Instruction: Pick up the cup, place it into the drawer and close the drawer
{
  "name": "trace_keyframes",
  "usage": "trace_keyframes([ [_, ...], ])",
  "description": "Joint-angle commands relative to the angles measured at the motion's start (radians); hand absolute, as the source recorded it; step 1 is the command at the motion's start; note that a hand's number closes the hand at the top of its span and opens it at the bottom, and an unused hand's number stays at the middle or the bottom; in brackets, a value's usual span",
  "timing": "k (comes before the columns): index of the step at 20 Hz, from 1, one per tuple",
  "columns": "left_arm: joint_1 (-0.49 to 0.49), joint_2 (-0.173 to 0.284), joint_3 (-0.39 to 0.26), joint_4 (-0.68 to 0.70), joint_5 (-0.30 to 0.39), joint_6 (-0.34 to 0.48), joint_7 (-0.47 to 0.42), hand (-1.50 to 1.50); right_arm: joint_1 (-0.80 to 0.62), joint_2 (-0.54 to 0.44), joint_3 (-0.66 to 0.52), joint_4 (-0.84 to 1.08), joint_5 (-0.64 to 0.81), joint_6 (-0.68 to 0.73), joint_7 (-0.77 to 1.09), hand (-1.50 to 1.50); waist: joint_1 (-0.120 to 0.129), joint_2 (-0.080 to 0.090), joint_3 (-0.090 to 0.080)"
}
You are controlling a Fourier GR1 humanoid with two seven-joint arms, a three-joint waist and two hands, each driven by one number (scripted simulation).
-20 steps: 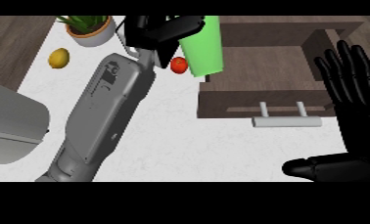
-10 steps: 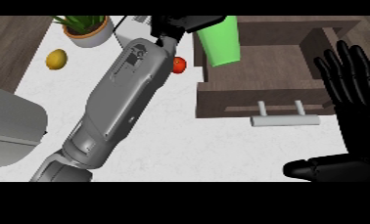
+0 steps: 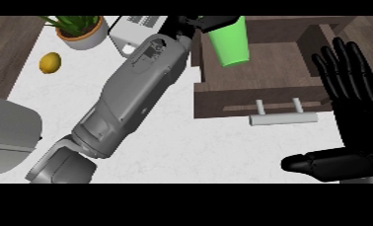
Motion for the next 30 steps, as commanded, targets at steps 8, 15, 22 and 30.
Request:
trace_keyframes([
  [8, -0.044, 0.0, -0.199, 0.158, 0.123, 0.041, -0.055, 1.5, -0.006, -0.006, 0.001, 0.006, -0.029, 0.03, -0.018, -1.5, -0.046, 0.008, 0.001],
  [15, -0.114, 0.0, -0.305, 0.228, 0.113, 0.059, 0.015, -1.5, -0.019, 0.014, 0.028, 0.007, -0.023, 0.025, -0.023, -1.5, -0.058, 0.014, 0.001],
  [22, -0.085, 0.0, -0.324, 0.175, 0.192, 0.083, -0.02, -1.5, -0.076, -0.012, -0.009, 0.02, -0.07, 0.028, 0.018, -1.5, -0.051, 0.013, 0.0],
  [30, -0.077, 0.0, -0.264, 0.08, 0.308, 0.024, -0.142, -1.5, -0.008, 0.012, -0.009, -0.015, -0.151, 0.042, 0.04, -1.5, -0.011, 0.001, 0.0],
])
